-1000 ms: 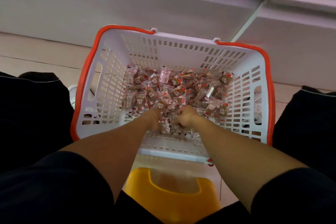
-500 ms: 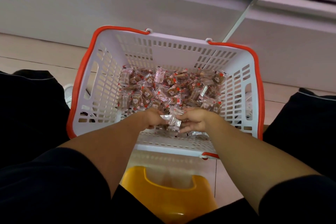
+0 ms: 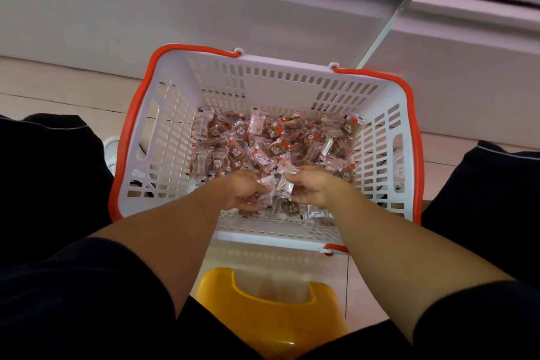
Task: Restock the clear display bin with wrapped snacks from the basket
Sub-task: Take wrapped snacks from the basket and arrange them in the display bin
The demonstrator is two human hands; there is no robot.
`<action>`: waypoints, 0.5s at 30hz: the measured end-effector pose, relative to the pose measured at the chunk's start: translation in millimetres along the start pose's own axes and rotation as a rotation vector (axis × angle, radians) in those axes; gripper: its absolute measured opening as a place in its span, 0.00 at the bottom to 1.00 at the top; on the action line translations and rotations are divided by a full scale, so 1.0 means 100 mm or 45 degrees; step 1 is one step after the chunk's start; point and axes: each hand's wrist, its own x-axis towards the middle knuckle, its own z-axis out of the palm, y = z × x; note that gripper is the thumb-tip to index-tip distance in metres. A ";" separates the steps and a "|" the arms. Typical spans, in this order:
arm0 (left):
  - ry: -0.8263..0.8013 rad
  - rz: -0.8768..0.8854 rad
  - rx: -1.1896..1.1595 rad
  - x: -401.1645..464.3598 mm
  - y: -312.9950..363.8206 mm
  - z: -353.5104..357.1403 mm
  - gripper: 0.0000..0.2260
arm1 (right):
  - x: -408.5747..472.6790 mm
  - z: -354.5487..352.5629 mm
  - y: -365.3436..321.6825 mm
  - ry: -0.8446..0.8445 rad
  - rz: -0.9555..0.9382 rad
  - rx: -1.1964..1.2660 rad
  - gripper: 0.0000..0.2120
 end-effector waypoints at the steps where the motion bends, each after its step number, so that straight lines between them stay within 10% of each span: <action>1: -0.006 0.002 -0.032 -0.01 0.02 -0.02 0.12 | -0.04 -0.02 -0.05 -0.011 -0.008 -0.026 0.27; 7: -0.254 0.168 -0.132 -0.38 0.33 -0.12 0.04 | -0.59 -0.21 -0.71 -0.174 -0.151 -0.700 0.08; 15: -0.640 0.411 -0.240 -1.39 1.27 -0.06 0.12 | -1.54 -0.32 -1.35 -0.209 -0.712 -0.475 0.12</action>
